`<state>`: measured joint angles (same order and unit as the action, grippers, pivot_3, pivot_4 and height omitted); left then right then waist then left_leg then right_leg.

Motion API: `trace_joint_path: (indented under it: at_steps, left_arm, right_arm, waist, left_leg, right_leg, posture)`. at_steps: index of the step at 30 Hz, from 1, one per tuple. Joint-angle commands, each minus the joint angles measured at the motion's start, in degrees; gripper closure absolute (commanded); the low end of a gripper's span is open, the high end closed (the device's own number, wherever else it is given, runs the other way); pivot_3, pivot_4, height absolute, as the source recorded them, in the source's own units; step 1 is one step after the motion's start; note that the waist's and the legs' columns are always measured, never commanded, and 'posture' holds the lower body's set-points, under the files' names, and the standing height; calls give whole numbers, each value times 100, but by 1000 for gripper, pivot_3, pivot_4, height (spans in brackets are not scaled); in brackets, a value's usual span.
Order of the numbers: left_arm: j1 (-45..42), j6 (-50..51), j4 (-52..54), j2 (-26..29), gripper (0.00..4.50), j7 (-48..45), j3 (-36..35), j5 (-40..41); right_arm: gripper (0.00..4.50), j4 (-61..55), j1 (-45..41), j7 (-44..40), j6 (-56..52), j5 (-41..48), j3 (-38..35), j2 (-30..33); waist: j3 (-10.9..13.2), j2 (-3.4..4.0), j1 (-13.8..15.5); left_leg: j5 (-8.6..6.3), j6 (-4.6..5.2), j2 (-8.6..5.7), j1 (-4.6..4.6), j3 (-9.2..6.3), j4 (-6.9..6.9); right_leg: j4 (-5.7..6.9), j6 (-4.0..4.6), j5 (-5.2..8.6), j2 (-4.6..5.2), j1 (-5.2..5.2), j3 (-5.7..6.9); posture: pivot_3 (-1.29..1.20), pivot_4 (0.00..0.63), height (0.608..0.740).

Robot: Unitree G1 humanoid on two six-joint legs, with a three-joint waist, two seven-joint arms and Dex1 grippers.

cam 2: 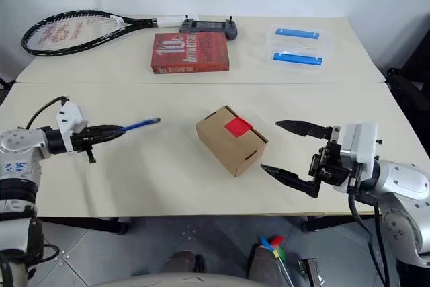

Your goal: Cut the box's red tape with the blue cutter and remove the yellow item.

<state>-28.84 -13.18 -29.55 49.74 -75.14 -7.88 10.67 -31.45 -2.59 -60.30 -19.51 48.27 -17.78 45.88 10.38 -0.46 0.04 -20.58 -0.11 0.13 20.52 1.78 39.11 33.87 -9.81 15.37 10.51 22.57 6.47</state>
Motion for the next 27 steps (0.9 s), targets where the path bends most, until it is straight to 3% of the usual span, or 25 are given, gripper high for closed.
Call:
trace_joint_path:
  at_steps: [1, 5, 12, 16, 27]
  left_arm:
    - [929, 374, 2105, 186, 4101, -101, 48, 347]
    - [1705, 1018, 3289, 157, 4101, 342, 47, 348]
    - [2339, 1002, 2841, -71, 4101, 808, 88, 217]
    - [2594, 945, 3024, -138, 3220, 709, 82, 454]
    - [2965, 1299, 2998, -175, 32, 791, -237, 1010]
  right_arm:
    - [0, -630, 20, 150, -503, 658, 5, 208]
    - [0, -766, -51, 295, -643, 639, 209, 159]
    - [0, -491, -71, 44, -530, 311, 283, 189]
    - [0, -417, -82, 1, -441, 136, 330, 120]
    - [0, -366, 40, -21, -385, -2, 239, 99]
  waist:
    - [1, 2, -21]
    - [3, -1, 5]
    - [3, -1, 83]
    - [3, -1, 115]
    - [2, -1, 133]
  left_leg:
    - [-4, 1, 2, -2, 2, 0]
    - [-7, 2, 7, -3, 2, 7]
    - [-6, 2, 9, -12, 7, 9]
    - [-13, 3, 9, -9, 12, 9]
    - [-17, 3, 10, -10, 14, 8]
  right_leg:
    - [-3, 0, 0, 0, -1, 5]
    - [-8, 0, 0, 0, -9, 5]
    - [-6, 1, 0, -1, -11, 1]
    - [-10, 1, 0, -1, -8, 1]
    - [-12, 1, 0, -2, -8, 1]
  posture:
    - [0, 150, 740]
    - [0, 150, 740]
    - [0, 150, 740]
    - [0, 150, 740]
    - [0, 150, 740]
